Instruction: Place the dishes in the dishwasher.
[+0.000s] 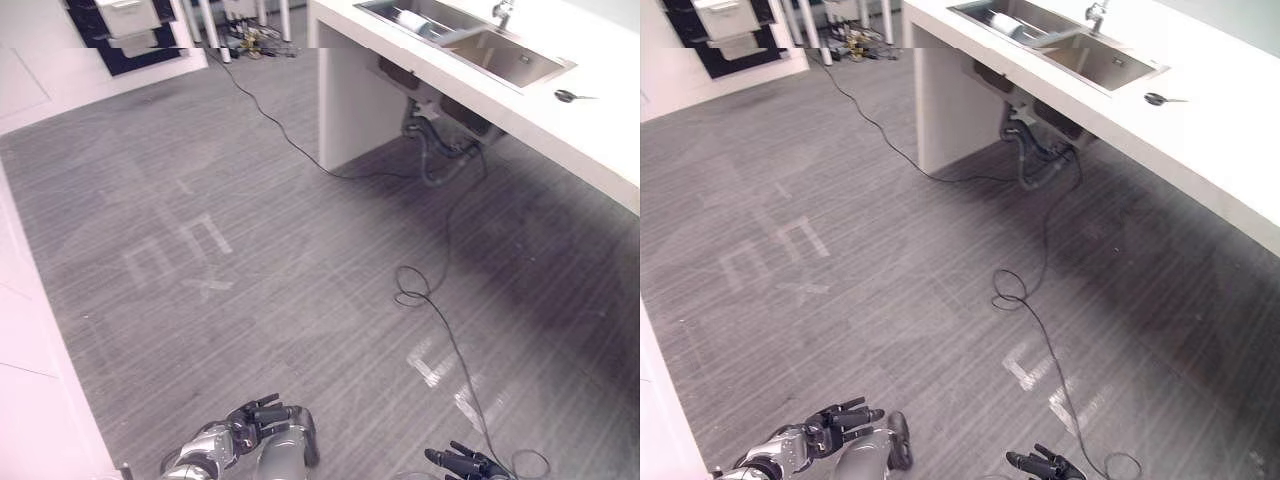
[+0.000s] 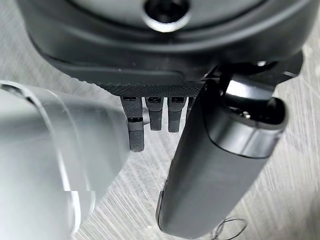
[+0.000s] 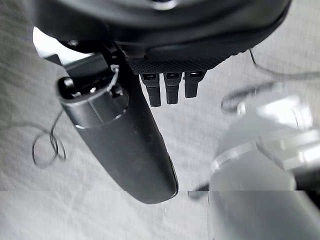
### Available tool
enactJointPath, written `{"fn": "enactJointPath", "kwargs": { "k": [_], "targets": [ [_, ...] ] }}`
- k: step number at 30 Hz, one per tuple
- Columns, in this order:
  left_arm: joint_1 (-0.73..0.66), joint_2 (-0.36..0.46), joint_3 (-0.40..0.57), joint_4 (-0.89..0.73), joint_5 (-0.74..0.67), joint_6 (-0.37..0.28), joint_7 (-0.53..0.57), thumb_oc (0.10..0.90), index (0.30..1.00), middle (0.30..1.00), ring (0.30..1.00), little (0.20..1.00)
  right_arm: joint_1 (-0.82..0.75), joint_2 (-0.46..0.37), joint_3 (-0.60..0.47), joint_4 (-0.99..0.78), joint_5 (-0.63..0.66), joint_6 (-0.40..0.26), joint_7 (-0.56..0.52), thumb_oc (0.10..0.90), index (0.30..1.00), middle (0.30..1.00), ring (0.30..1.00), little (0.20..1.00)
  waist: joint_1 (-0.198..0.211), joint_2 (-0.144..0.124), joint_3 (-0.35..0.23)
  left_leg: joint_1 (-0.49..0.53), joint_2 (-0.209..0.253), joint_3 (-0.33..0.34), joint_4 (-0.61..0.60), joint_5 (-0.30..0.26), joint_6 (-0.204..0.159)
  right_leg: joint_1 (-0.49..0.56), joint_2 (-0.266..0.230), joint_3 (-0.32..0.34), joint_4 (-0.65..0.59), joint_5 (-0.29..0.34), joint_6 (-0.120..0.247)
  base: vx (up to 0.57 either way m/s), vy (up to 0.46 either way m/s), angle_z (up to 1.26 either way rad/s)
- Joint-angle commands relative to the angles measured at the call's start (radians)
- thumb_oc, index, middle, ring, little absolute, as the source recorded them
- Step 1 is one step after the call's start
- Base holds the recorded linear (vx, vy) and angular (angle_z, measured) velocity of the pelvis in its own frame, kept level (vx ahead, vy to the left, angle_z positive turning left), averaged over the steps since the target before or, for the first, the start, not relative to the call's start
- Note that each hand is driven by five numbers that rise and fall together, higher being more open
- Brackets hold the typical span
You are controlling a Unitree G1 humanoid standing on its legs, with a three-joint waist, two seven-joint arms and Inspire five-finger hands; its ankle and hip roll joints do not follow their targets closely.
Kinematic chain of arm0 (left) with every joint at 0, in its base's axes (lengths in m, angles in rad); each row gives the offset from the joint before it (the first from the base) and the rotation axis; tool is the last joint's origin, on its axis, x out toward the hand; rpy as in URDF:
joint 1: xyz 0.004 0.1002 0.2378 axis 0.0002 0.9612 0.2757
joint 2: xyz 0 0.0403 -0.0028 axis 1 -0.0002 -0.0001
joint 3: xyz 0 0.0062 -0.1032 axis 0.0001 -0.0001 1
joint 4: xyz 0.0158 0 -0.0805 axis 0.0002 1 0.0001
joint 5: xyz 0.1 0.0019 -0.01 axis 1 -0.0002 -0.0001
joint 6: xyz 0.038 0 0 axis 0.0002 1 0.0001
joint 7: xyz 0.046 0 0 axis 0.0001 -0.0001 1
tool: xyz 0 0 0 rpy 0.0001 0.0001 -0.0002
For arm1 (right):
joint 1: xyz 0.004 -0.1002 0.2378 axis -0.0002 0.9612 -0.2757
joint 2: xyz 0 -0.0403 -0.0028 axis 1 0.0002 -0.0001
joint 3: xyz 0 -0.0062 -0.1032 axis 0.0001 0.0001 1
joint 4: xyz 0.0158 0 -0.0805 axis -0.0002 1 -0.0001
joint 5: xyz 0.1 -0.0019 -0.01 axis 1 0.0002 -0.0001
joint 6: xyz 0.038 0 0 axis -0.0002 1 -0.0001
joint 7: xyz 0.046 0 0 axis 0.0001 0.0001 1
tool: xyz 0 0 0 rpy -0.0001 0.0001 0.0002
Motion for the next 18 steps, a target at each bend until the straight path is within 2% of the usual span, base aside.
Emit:
{"fn": "enactJointPath", "kwargs": {
  "k": [1, 2, 3, 4, 6, 7, 8, 9, 10, 12, 14, 15, 18],
  "targets": [
    [0.13, -0.029, -0.118, 0.056, 0.124, 0.071, -0.025, 0.8, 0.9, 0.9, 0.9, 0.9, 0.001, -0.04, 0.002, -0.066, -0.014, -0.023, 0.008, 0.8, 0.9, 0.9, 0.9, 0.9, -0.006, 0.063, -0.051, 0.07, 0.006, 0.012, -0.102, -0.086, -0.039, -0.209, 0.072, -0.07, 0.304, 0.023, 0.051, 0.17, 0.222, 0.11],
    [0.129, -0.029, -0.129, 0.057, 0.114, 0.078, -0.019, 0.8, 0.9, 0.9, 0.9, 0.9, -0.004, -0.038, 0.005, -0.063, -0.025, -0.022, 0.016, 0.8, 0.9, 0.9, 0.9, 0.9, -0.008, 0.067, -0.049, 0.086, 0.005, 0.016, -0.102, -0.097, -0.034, -0.247, 0.064, -0.082, 0.332, 0.024, 0.048, 0.15, 0.128, -0.06],
    [0.127, -0.027, -0.142, 0.056, 0.101, 0.083, -0.012, 0.8, 0.9, 0.9, 0.9, 0.9, -0.01, -0.035, 0.012, -0.059, -0.038, -0.028, 0.023, 0.8, 0.9, 0.9, 0.9, 0.9, -0.015, 0.072, -0.044, 0.106, 0.002, 0.013, -0.102, -0.108, -0.033, -0.281, 0.079, -0.094, 0.318, 0.005, 0.038, 0.16, 0.081, -0.39],
    [0.121, -0.024, -0.147, 0.054, 0.097, 0.095, -0.017, 0.8, 0.9, 0.9, 0.9, 0.9, -0.013, -0.031, 0.024, -0.059, -0.05, -0.042, 0.025, 0.8, 0.9, 0.9, 0.9, 0.9, -0.026, 0.087, -0.037, 0.113, 0.015, 0.007, -0.102, -0.098, -0.036, -0.325, 0.115, -0.122, 0.26, 0.009, 0.01, 0.18, 0.032, -0.52],
    [0.115, -0.021, -0.151, 0.054, 0.107, 0.109, -0.03, 0.8, 0.9, 0.9, 0.9, 0.9, -0.011, -0.031, 0.037, -0.067, -0.041, -0.048, 0.014, 0.8, 0.9, 0.9, 0.9, 0.9, -0.046, 0.092, -0.031, 0.146, 0.003, -0.017, -0.102, -0.111, -0.044, -0.365, 0.131, -0.139, 0.15, 0.017, -0.004, 0.28, -0.009, -0.11],
    [0.113, -0.019, -0.156, 0.056, 0.119, 0.113, -0.033, 0.8, 0.9, 0.9, 0.9, 0.9, -0.012, -0.034, 0.04, -0.077, -0.024, -0.034, 0.007, 0.8, 0.9, 0.9, 0.9, 0.9, -0.065, 0.088, -0.021, 0.18, -0.001, -0.023, -0.102, -0.141, -0.054, -0.394, 0.096, -0.16, -0.088, 0.063, -0.004, 0.32, -0.044, 0.32],
    [0.113, -0.019, -0.157, 0.058, 0.118, 0.113, -0.035, 0.8, 0.9, 0.9, 0.9, 0.9, -0.013, -0.034, 0.039, -0.076, -0.024, -0.032, 0.007, 0.8, 0.9, 0.9, 0.9, 0.9, -0.068, 0.087, -0.019, 0.184, -0.001, -0.024, -0.102, -0.147, -0.056, -0.398, 0.085, -0.161, -0.136, 0.077, 0.0, 0.35, -0.091, 0.41],
    [0.118, -0.02, -0.156, 0.063, 0.121, 0.11, -0.035, 0.8, 0.9, 0.9, 0.9, 0.9, -0.014, -0.036, 0.031, -0.07, -0.03, -0.023, 0.01, 0.8, 0.9, 0.9, 0.9, 0.9, -0.076, 0.069, -0.015, 0.202, -0.024, -0.025, -0.102, -0.173, -0.058, -0.45, 0.028, -0.14, -0.183, 0.123, 0.031, 0.48, -0.136, 0.24],
    [0.125, -0.023, -0.152, 0.077, 0.121, 0.097, -0.035, 0.8, 0.9, 0.9, 0.9, 0.9, -0.013, -0.035, 0.007, -0.055, -0.06, -0.014, 0.014, 0.8, 0.9, 0.9, 0.9, 0.9, -0.078, 0.053, -0.012, 0.244, -0.046, -0.033, -0.102, -0.23, -0.058, -0.542, -0.059, -0.088, -0.183, 0.177, 0.085, 0.48, -0.139, 0.34],
    [0.14, -0.029, -0.148, 0.085, 0.112, 0.086, -0.026, 0.8, 0.9, 0.9, 0.9, 0.9, -0.009, -0.024, -0.019, -0.042, -0.058, -0.004, 0.007, 0.8, 0.9, 0.9, 0.9, 0.9, -0.072, 0.055, -0.01, 0.286, -0.044, -0.025, -0.102, -0.26, -0.056, -0.572, -0.086, -0.09, -0.183, 0.194, 0.099, 0.53, -0.188, 0.52],
    [0.146, -0.032, -0.143, 0.085, 0.119, 0.087, -0.022, 0.8, 0.9, 0.9, 0.9, 0.9, -0.006, -0.02, -0.022, -0.039, -0.043, -0.003, 0.007, 0.8, 0.9, 0.9, 0.9, 0.9, -0.069, 0.054, -0.012, 0.298, -0.043, -0.022, -0.102, -0.265, -0.055, -0.554, -0.08, -0.098, -0.183, 0.199, 0.097, 0.36, -0.185, 0.01],
    [0.153, -0.038, -0.137, 0.084, 0.142, 0.095, -0.011, 0.8, 0.9, 0.9, 0.9, 0.9, -0.002, -0.019, -0.022, -0.034, -0.015, -0.008, 0.014, 0.8, 0.9, 0.9, 0.9, 0.9, -0.072, 0.043, -0.012, 0.315, -0.047, -0.019, -0.102, -0.255, -0.053, -0.53, -0.078, -0.109, -0.183, 0.216, 0.079, 0.35, -0.228, -0.04],
    [0.164, -0.034, -0.137, 0.083, 0.128, 0.109, 0.015, 0.8, 0.9, 0.9, 0.9, 0.9, 0.004, -0.013, -0.022, -0.034, -0.003, -0.012, 0.009, 0.8, 0.9, 0.9, 0.9, 0.9, -0.097, 0.051, -0.018, 0.381, -0.022, -0.025, -0.102, -0.268, -0.058, -0.507, -0.043, -0.076, -0.183, 0.194, 0.065, 0.42, -0.225, 0.06]
  ]
}}
